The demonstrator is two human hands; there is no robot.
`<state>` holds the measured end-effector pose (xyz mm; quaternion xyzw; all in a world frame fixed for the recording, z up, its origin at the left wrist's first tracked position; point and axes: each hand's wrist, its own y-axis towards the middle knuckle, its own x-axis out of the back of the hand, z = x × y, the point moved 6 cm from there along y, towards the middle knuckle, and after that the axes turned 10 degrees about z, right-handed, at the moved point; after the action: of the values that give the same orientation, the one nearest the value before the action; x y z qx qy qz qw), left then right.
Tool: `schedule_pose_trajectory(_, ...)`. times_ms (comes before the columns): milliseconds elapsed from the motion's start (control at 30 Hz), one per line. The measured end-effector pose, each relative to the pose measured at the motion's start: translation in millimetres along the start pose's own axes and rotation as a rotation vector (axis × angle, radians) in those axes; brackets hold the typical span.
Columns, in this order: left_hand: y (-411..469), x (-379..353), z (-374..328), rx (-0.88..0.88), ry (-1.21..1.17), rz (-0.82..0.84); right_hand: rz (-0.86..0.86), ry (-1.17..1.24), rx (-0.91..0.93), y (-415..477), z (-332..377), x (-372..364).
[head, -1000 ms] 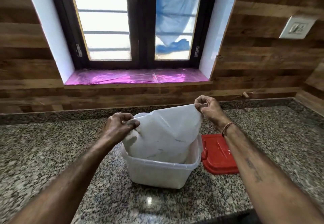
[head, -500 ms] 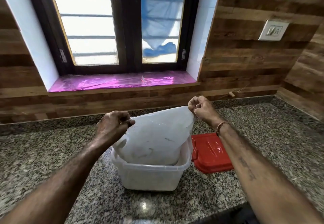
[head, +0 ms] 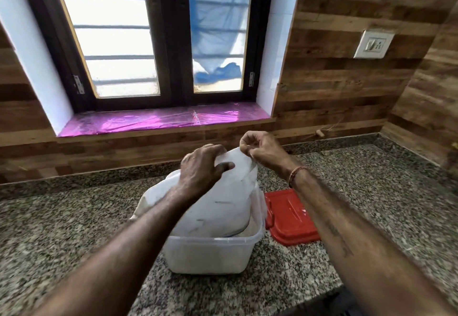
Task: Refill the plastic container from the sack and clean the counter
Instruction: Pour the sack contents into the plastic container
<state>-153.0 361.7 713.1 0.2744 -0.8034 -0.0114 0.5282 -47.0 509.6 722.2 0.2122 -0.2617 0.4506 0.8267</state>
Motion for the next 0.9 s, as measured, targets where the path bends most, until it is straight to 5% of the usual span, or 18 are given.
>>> schedule_pose_trajectory(200, 17, -2, 22, 0.178, -0.232, -0.011, 0.008, 0.482, 0.057, -21, -26, -2)
schedule_pose_trajectory(367, 29, -9, 43, 0.16, -0.583, 0.085, 0.115, 0.596, -0.019, -33, -63, -28)
schedule_pose_trajectory(700, 38, -8, 67, 0.252, -0.658, 0.003, -0.132, 0.638, 0.046, -24, -62, -29)
schedule_pose_trajectory(900, 45, 4, 49, 0.214, -0.427, -0.017, -0.158, 0.623, 0.063, -17, -61, -32)
